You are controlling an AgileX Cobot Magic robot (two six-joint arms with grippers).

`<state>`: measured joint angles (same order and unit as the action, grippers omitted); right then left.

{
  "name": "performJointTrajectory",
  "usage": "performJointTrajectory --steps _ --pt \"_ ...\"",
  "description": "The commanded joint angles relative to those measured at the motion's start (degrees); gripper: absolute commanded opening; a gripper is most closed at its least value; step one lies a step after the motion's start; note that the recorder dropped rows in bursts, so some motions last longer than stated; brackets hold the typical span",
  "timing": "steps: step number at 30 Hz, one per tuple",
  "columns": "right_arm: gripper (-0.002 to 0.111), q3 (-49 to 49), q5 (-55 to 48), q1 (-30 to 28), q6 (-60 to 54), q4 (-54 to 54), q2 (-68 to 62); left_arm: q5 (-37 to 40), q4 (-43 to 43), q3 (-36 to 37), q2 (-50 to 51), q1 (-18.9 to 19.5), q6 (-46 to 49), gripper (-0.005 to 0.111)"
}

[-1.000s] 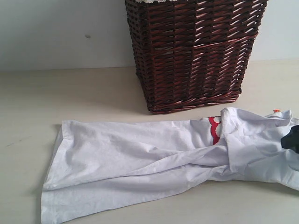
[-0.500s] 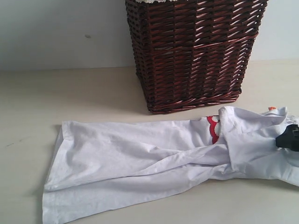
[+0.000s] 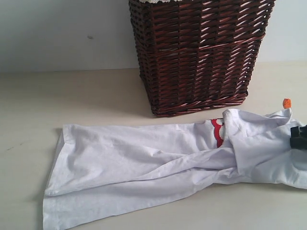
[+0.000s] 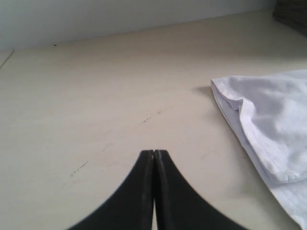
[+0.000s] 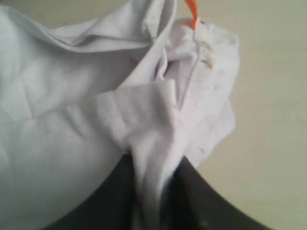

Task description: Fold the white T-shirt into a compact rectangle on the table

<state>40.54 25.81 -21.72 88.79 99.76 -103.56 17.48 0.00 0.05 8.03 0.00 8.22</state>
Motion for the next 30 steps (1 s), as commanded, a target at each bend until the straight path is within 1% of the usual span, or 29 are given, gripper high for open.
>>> performJointTrajectory --steps 1,6,10,17,22,30 --pt "0.0 -0.21 0.89 0.03 0.23 0.18 1.54 -0.12 -0.45 -0.05 -0.27 0.07 0.09 0.0" --pt "0.0 -0.11 0.89 -0.18 -0.25 0.18 1.65 -0.12 -0.45 -0.05 -0.27 0.07 0.09 0.0" --pt "0.0 -0.11 0.89 -1.81 -0.25 0.18 1.65 -0.12 -0.45 -0.05 -0.27 0.07 0.09 0.0" --pt "0.0 -0.11 1.04 -9.14 -5.35 0.18 1.65 -0.12 -0.45 -0.05 -0.27 0.07 0.09 0.0" --pt "0.0 -0.11 4.54 -12.94 -12.0 0.18 1.65 -0.12 -0.45 -0.05 -0.27 0.07 0.09 0.0" --pt "0.0 -0.11 4.68 -19.94 -12.59 0.18 1.65 -0.12 -0.45 -0.05 -0.27 0.07 0.09 0.0"
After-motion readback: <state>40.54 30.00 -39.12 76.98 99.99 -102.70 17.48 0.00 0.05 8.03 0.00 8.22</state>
